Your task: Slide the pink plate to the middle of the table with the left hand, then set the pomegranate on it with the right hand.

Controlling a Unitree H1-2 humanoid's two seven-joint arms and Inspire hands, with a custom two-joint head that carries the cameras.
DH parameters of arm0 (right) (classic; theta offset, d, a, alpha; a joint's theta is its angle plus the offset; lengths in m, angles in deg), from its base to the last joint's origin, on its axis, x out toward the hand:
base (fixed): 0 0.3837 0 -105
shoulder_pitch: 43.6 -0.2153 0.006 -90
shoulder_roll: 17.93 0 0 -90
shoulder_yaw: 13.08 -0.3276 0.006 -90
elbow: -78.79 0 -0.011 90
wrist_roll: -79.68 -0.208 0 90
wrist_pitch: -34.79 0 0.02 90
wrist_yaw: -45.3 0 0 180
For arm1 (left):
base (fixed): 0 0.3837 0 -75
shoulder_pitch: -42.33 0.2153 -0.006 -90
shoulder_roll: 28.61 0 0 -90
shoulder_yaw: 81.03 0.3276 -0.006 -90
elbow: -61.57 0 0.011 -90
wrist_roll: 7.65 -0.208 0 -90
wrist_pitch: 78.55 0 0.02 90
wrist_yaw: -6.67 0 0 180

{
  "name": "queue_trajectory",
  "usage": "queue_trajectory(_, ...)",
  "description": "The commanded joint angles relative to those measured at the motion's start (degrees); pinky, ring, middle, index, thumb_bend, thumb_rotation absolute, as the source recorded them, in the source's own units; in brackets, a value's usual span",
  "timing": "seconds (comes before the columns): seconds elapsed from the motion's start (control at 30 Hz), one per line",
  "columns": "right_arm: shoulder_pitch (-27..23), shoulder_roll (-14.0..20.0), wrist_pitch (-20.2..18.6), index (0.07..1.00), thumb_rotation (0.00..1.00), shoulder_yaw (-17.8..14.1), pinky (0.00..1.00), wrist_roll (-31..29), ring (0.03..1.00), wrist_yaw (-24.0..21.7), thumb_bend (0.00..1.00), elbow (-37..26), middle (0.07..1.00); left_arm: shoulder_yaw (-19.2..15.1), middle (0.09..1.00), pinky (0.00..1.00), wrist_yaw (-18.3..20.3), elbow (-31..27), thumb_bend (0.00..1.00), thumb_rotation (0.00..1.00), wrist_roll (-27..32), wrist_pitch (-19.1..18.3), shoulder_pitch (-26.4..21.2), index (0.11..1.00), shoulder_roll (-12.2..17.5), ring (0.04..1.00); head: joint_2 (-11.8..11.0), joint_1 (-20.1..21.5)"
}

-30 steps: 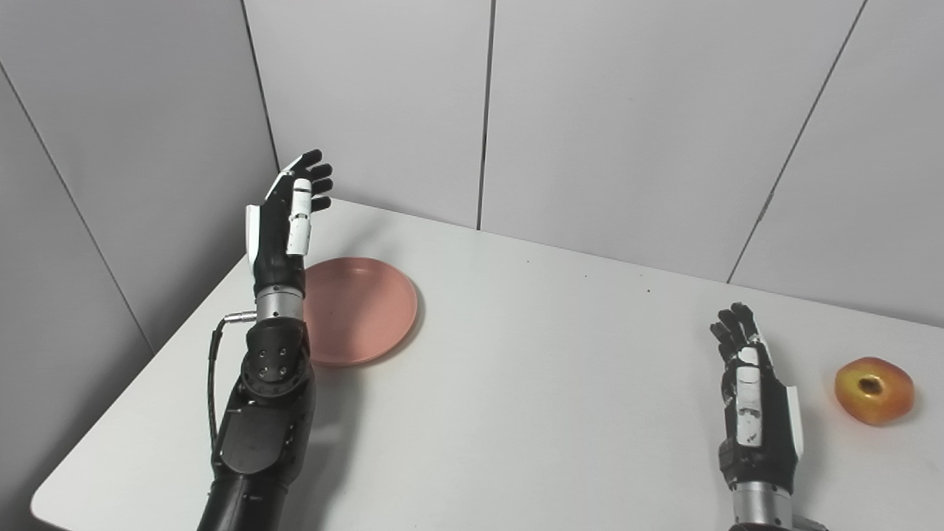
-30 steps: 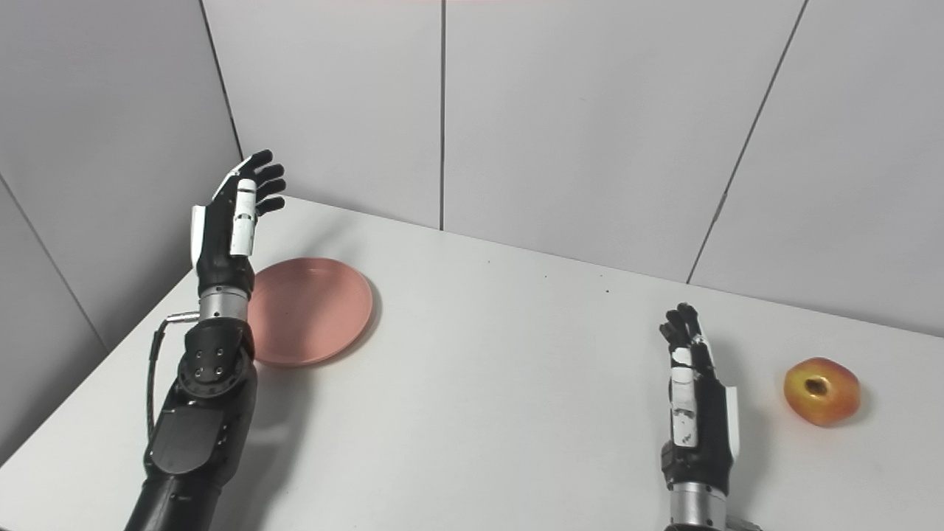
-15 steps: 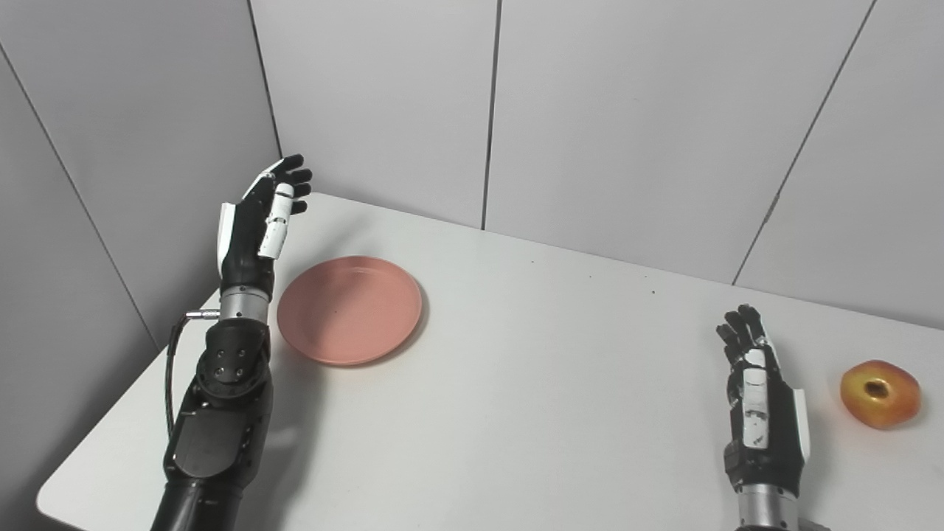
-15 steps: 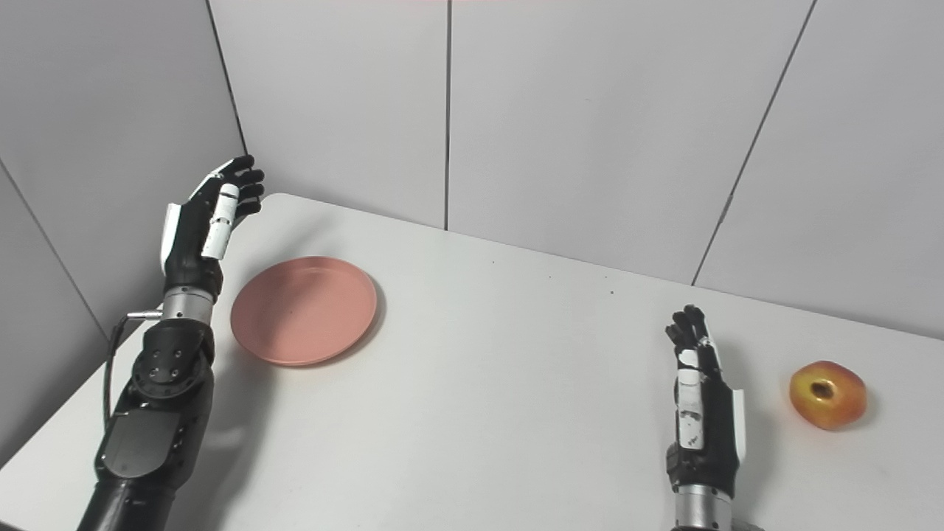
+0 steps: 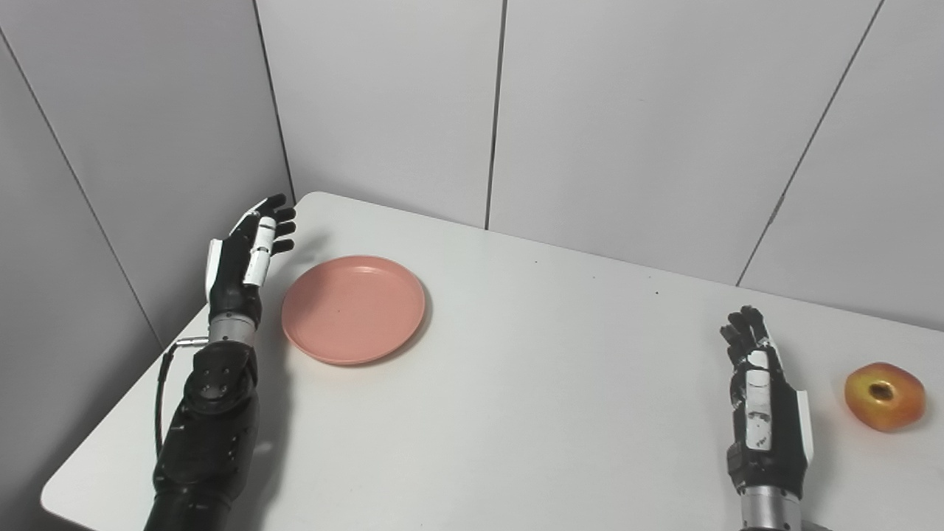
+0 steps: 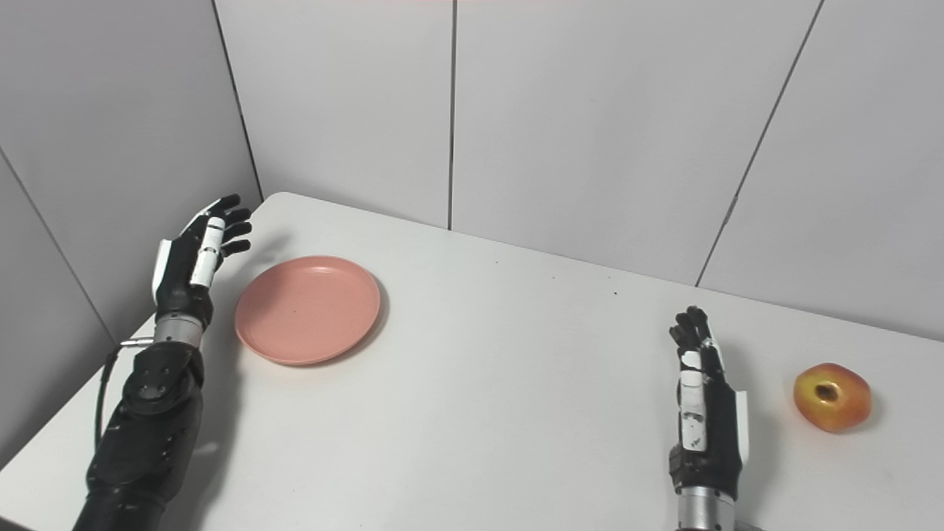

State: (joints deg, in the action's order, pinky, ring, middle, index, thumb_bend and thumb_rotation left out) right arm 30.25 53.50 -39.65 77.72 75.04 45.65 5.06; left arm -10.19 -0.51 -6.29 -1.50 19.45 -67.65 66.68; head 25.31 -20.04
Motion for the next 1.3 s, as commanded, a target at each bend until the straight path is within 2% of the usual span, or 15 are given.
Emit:
queue_trajectory(0.0,2.7,1.1,0.3,0.913,0.9,-0.5,1.0,0.0,0.925,-0.9,0.58,2.6,0.918,0.0,0.778,0.71,-0.4,0.3,0.28,0.88,-0.5,3.7,-2.9,0.763,1.3,0.768,0.0,0.0)
queue_trajectory(0.2,2.8,1.0,0.4,0.915,0.91,-0.5,1.0,-0.2,0.924,-0.9,0.57,2.5,0.919,-0.4,0.793,0.72,-0.8,4.1,0.31,0.91,-0.3,7.1,-3.6,0.773,1.2,0.775,0.1,-0.2)
queue_trajectory(0.43,2.9,0.9,0.2,0.915,0.9,-0.5,1.0,-0.2,0.921,-0.8,0.58,2.2,0.915,0.0,0.797,0.73,-1.3,5.5,0.33,0.86,-0.5,9.1,-4.0,0.774,0.8,0.781,0.3,-0.2)
queue_trajectory(0.57,3.1,1.0,0.2,0.915,0.9,-0.5,1.0,-0.2,0.922,-0.8,0.58,2.1,0.916,0.3,0.809,0.75,-1.2,5.2,0.31,0.89,-0.5,8.6,-4.1,0.79,0.7,0.794,0.4,-0.2)
queue_trajectory(0.73,3.0,1.1,0.1,0.916,0.9,-0.4,1.0,-0.3,0.923,-1.0,0.58,2.1,0.919,0.5,0.796,0.76,-1.0,5.7,0.26,0.87,-0.3,7.5,-4.3,0.786,0.5,0.786,0.4,-0.3)
queue_trajectory(0.8,3.0,1.2,0.2,0.916,0.9,-0.4,1.0,-0.4,0.928,-1.1,0.58,2.2,0.92,0.8,0.798,0.77,-1.0,6.2,0.27,0.9,-0.4,6.9,-4.3,0.788,0.4,0.795,0.5,-0.2)
queue_trajectory(1.0,2.8,0.9,0.1,0.908,0.88,-0.7,1.0,-0.7,0.917,-0.7,0.58,2.3,0.911,1.4,0.796,0.78,1.3,7.4,0.25,0.85,2.2,6.0,-4.9,0.777,-0.2,0.798,0.6,-0.2)
queue_trajectory(1.1,2.8,0.9,-0.1,0.908,0.89,-0.6,1.0,-0.3,0.916,-0.5,0.58,2.0,0.911,2.3,0.805,0.79,2.0,7.6,0.25,0.9,2.0,5.6,-4.7,0.781,-0.2,0.808,0.7,-0.2)
queue_trajectory(1.27,2.7,1.2,-0.1,0.914,0.9,-0.4,1.0,-0.1,0.926,-0.7,0.6,2.2,0.92,2.7,0.81,0.78,2.7,7.9,0.25,0.88,2.4,5.2,-4.7,0.785,-0.6,0.813,0.7,-0.1)
